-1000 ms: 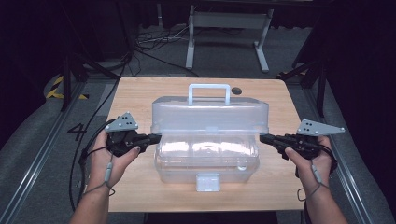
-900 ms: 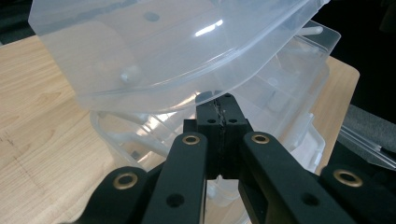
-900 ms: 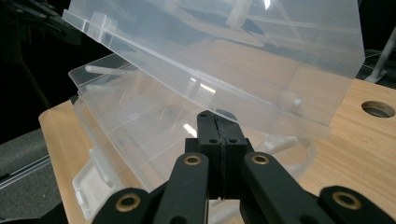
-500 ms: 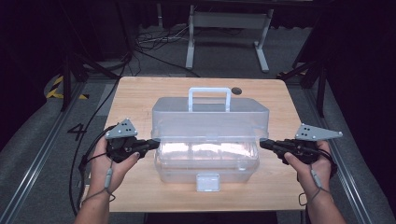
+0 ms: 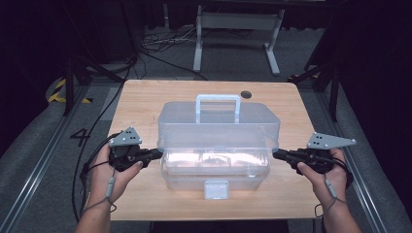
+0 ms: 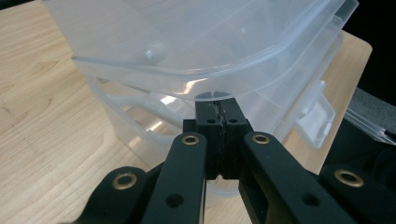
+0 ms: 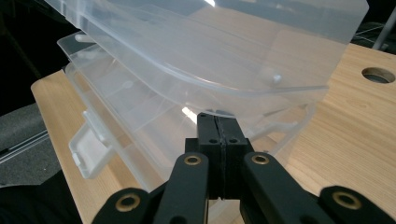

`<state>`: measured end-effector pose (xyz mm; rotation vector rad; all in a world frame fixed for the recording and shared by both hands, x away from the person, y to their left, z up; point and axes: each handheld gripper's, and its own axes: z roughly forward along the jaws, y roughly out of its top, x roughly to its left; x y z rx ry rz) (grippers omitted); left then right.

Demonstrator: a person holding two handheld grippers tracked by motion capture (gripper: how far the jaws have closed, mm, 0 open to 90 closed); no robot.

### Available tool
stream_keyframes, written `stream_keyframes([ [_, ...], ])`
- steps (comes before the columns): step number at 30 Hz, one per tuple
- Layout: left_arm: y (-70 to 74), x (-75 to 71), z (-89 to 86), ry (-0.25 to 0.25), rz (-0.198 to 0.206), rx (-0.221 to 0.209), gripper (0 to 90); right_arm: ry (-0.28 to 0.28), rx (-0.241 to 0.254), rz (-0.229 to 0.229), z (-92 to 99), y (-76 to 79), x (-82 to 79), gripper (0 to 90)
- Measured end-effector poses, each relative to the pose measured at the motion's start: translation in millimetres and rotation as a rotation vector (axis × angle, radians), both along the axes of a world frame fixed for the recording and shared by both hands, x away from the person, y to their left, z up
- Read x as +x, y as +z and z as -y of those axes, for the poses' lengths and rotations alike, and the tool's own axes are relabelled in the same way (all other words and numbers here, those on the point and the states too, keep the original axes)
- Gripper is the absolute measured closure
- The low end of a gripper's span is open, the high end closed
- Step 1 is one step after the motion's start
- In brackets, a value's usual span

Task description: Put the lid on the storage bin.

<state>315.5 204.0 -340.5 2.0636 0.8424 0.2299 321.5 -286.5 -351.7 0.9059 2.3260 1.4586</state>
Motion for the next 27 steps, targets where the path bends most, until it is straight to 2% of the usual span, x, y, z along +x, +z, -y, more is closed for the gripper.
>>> stream_keyframes([
  [5,-1.5,0.0,-0.5,0.0,-0.012,0.008,89.7,0.0,-0.01,-0.01,1.4,-2.0,0.4,90.0],
  [16,-5.8,-1.9,1.7,-0.023,-0.045,0.051,89.7,0.03,-0.073,-0.026,0.6,-4.8,-1.4,90.0],
  [23,-8.7,-1.5,5.2,-0.057,-0.075,0.106,89.8,0.059,-0.142,-0.038,-1.1,-4.9,-2.8,90.0],
  [27,-9.6,-1.5,6.4,-0.06,-0.085,0.109,89.8,0.067,-0.158,-0.045,-1.3,-4.7,-3.2,90.0],
])
